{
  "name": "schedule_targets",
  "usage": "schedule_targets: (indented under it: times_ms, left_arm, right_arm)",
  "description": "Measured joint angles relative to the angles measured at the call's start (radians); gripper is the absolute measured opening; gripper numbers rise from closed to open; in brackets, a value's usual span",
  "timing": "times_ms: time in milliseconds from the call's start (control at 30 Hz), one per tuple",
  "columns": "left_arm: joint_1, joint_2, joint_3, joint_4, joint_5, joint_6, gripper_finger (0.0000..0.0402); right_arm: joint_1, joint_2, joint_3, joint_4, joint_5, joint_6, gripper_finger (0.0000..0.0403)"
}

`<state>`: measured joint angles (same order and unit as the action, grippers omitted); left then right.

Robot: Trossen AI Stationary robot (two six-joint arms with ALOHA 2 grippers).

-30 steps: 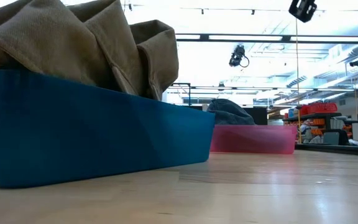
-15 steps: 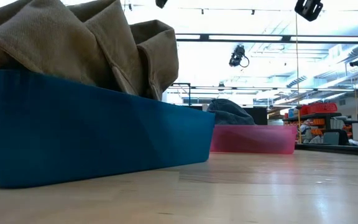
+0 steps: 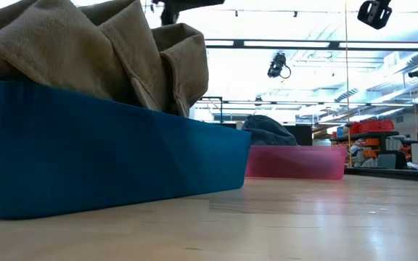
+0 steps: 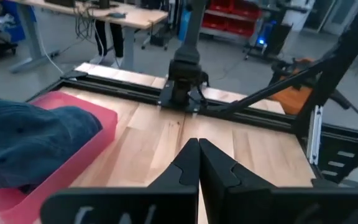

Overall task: Pick & Place hat
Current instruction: Return to Home Position

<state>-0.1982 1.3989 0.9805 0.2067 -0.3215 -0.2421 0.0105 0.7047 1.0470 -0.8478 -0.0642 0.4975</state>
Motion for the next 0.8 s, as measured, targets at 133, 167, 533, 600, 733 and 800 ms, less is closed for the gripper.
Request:
schedule_targets:
  times_ms: [133,167,533,600,733,800]
  left_arm:
    - [0.001,-0.086,-0.093,0.011,-0.045,0.003,0.0002]
    - [0.001,-0.110,-0.115,0.018,-0.056,0.003,0.0002]
    - [-0.002,-0.376,-0.426,0.227,-0.100,0.040,0.0002]
    - [-0.002,-0.419,-0.489,0.280,-0.100,0.045,0.0002]
    - [-0.001,-0.498,-0.605,0.374,-0.100,0.051,0.0002]
    - [-0.001,-0.538,-0.658,0.393,-0.101,0.058,0.0002]
  right_arm:
    - [0.000,0.000,0.000,0.000,0.005,0.044,0.0000]
    - [0.000,0.000,0.000,0.000,0.005,0.049,0.0000]
    - [-0.001,0.003,-0.001,-0.006,0.086,0.116,0.0000]
    - [-0.001,0.004,-0.001,-0.009,0.086,0.115,0.0000]
    - [-0.001,0.008,-0.001,-0.010,0.086,0.068,0.0001]
    - [-0.001,0.011,-0.001,-0.012,0.096,0.071,0.0005]
